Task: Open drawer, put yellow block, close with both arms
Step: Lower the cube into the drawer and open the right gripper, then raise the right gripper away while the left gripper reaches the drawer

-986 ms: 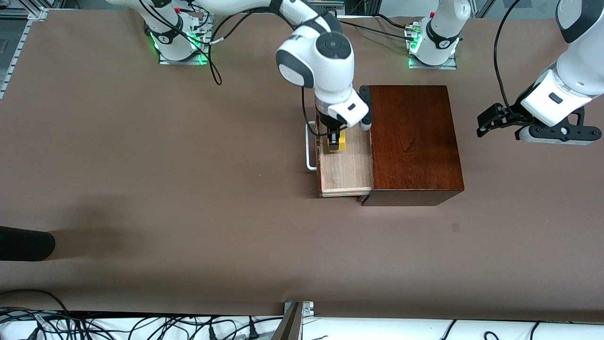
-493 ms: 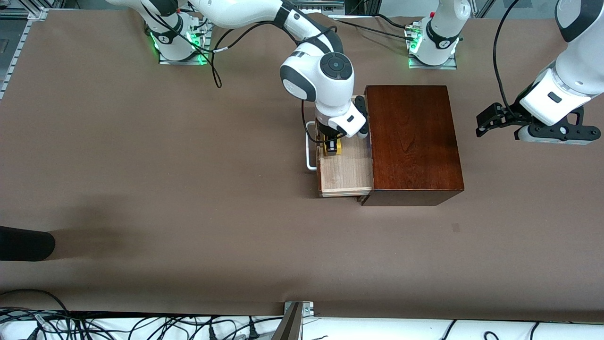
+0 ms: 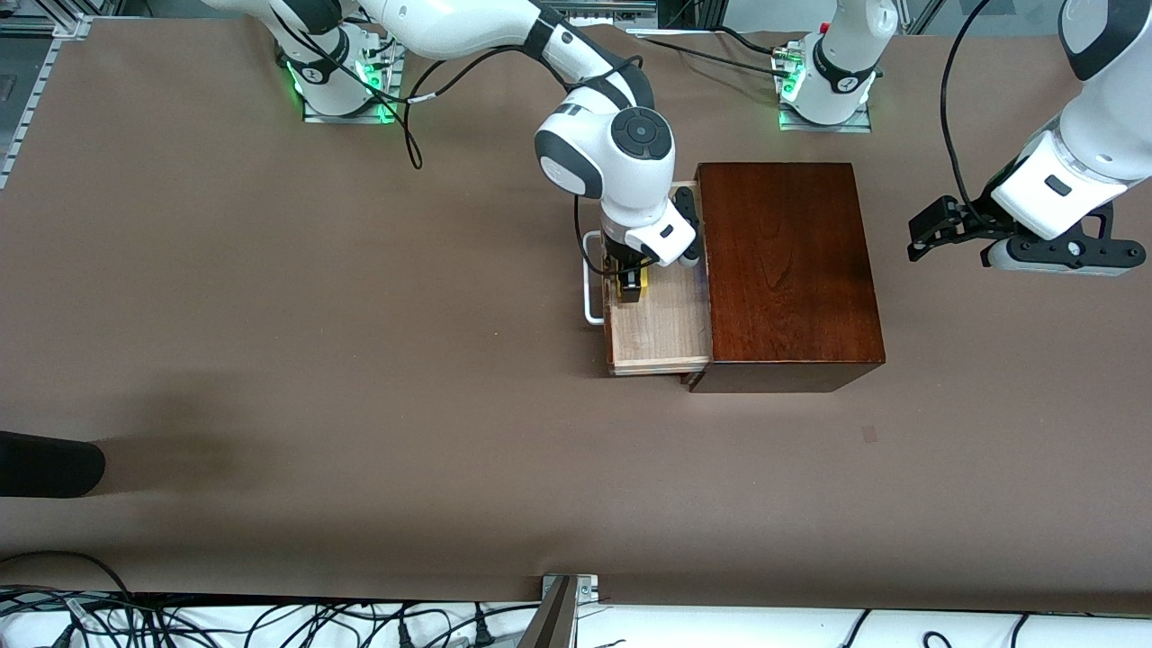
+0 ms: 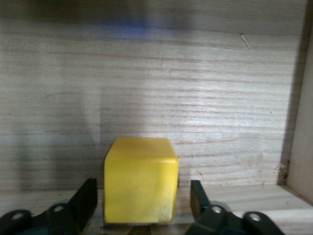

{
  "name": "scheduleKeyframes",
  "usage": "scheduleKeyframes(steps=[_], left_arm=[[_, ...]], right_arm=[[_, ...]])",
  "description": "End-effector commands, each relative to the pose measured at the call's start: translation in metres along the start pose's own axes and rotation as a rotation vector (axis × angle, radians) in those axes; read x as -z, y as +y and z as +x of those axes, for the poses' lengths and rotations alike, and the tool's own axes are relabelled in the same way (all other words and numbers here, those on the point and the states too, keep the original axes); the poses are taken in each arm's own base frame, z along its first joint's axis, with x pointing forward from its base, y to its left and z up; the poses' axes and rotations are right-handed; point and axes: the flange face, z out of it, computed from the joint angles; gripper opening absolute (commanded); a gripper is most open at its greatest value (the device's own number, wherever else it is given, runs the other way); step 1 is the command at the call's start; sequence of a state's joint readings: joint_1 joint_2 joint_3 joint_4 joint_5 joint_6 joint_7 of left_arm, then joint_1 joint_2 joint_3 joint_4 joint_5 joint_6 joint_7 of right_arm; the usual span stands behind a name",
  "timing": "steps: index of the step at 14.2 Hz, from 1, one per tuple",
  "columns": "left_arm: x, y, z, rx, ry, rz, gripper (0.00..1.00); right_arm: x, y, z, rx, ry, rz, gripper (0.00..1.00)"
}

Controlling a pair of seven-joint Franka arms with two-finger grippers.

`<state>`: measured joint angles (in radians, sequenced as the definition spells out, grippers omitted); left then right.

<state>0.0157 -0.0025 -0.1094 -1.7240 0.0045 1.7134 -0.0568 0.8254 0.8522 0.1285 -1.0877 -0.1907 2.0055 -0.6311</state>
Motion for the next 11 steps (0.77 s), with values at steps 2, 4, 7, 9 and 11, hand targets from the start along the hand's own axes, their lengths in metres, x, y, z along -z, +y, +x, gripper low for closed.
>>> scheduleKeyframes(steps=[2, 4, 7, 9, 11], left_arm=[[0.005, 0.000, 0.003, -0.013, 0.000, -0.021, 1.00], [0.005, 0.001, 0.003, -0.013, 0.000, -0.021, 1.00], [0.006, 0.002, 0.003, -0.014, 0.001, -0.021, 1.00], [0.006, 0.002, 0.003, -0.014, 0.001, -0.021, 1.00], [0.006, 0.002, 0.003, -0.016, 0.000, -0.021, 1.00]], right_arm=[[0.098, 0.028, -0.024, -0.061, 0.042, -0.061, 1.00], [0.161, 0.062, -0.074, -0.145, 0.061, -0.091, 1.00], [0.244, 0.124, -0.189, -0.372, 0.175, -0.081, 1.00], [0.283, 0.143, -0.262, -0.481, 0.197, -0.111, 1.00], [0.295, 0.141, -0.342, -0.594, 0.168, -0.100, 1.00]])
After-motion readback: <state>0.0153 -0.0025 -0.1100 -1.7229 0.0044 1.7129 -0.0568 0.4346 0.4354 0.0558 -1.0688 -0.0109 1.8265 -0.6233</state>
